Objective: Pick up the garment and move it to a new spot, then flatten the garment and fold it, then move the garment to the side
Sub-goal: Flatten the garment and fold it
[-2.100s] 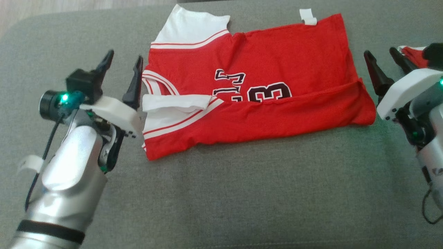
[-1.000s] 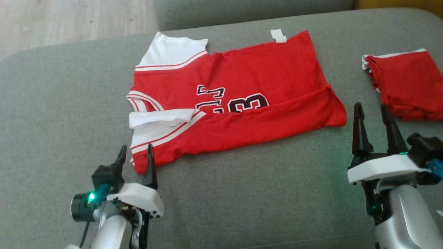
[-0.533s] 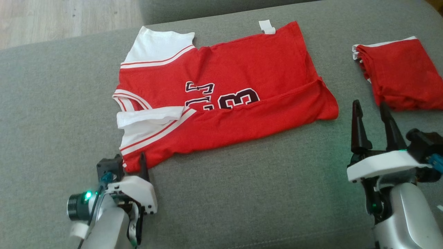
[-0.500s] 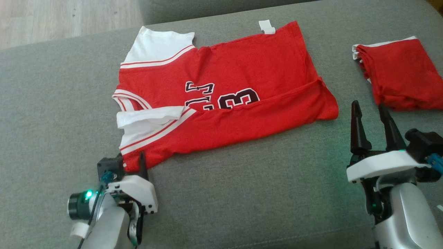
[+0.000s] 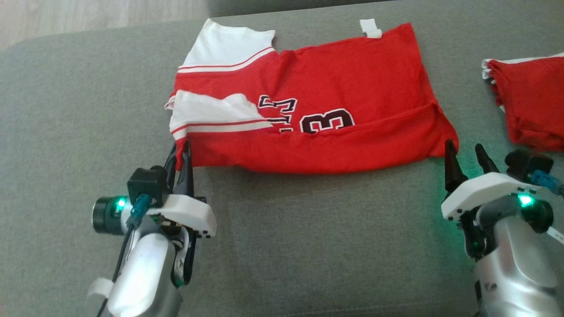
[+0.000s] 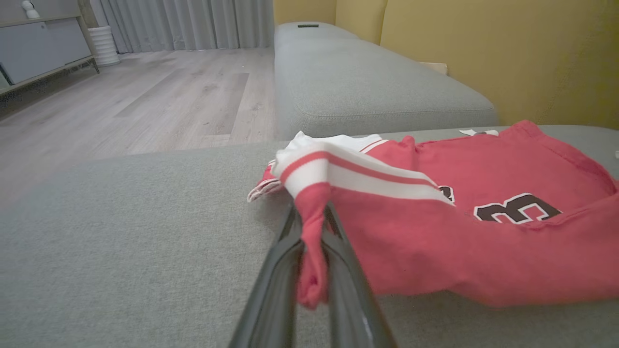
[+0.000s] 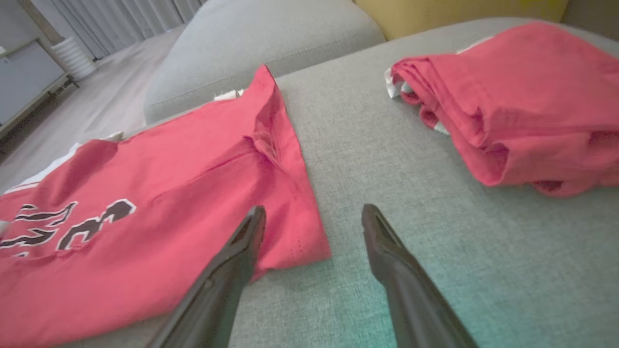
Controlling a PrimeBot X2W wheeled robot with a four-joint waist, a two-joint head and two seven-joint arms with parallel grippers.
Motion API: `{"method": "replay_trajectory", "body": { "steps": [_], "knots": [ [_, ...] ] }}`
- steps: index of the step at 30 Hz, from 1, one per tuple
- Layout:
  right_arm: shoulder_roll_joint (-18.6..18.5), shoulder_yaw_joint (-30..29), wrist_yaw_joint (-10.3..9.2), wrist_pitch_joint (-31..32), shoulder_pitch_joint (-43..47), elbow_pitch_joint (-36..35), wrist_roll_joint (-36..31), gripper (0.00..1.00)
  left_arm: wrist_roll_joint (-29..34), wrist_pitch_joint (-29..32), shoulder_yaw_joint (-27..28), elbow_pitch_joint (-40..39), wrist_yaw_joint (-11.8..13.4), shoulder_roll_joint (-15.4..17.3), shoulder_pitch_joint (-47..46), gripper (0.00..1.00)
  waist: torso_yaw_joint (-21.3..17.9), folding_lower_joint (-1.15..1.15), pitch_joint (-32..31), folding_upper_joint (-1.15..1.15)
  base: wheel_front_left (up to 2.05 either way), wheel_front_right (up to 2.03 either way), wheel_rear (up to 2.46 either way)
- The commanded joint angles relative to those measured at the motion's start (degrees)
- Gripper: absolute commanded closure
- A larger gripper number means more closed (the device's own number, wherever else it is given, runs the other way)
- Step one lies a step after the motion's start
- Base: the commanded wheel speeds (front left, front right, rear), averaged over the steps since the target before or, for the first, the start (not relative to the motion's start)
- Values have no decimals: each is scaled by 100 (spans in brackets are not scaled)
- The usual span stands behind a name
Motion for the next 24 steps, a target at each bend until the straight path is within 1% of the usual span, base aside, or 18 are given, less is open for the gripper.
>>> {"method": "replay_trajectory", "body": {
  "steps": [1, 3, 5, 9, 10, 11, 12, 16, 19, 20, 22, 24],
  "knots": [
    [-11, 17, 39, -6, -239, 93, -82, 0, 51, -75, 114, -279, -24, 72, -61, 100, 68, 0, 22, 0, 0, 0, 0],
    [-11, -106, 39, -22, -390, 444, -330, 0, 65, -75, 73, -350, -40, 64, -29, 100, 111, 0, 29, 0, 0, 0, 0],
    [-11, -70, 39, -25, -550, 794, -319, 0, 72, -76, 47, -394, -50, 58, -9, 100, 135, 0, 34, 0, 0, 0, 0],
    [-11, 195, 39, -122, -789, 1383, -211, 0, 75, -76, 22, -357, -79, 52, 54, 100, 131, 0, 7, 0, 0, 0, 0],
    [-11, 258, 39, -162, -827, 1508, -186, 13, 80, -76, 21, -330, -83, 53, 72, 100, 126, 0, -9, 0, 0, 0, 0],
    [-11, 306, 39, -213, -859, 1624, -166, 85, 81, -76, 26, -308, -87, 55, 87, 100, 118, 0, -29, 0, 0, 0, 0],
    [-11, 347, 39, -268, -889, 1729, -172, 100, 80, -76, 33, -291, -91, 58, 100, 100, 109, 0, -46, 0, 0, 0, 0],
    [-11, 389, 39, -561, -992, 2039, -365, 100, 75, -76, 62, -191, -103, 77, 147, 100, 64, 0, -113, 0, 0, 0, 0],
    [-11, 309, 39, -794, -1063, 2154, -638, 100, 64, -76, 93, -116, -109, 100, 173, 100, 7, 0, -161, 0, 0, 0, 0],
    [-11, 309, 39, -794, -1063, 2154, -638, 100, 64, -76, 93, -116, -109, 100, 173, 100, 7, 0, -161, 0, 0, 0, 0],
    [-11, 248, 39, -923, -1111, 2246, -934, 100, 41, -76, 155, -52, -109, 153, 234, 100, -68, 0, -217, 0, 0, 0, 0],
    [-11, 277, 39, -963, -1116, 2265, -996, 100, 33, -76, 172, -26, -113, 170, 259, 100, -86, 0, -250, 0, 0, 0, 0]
  ]
}}
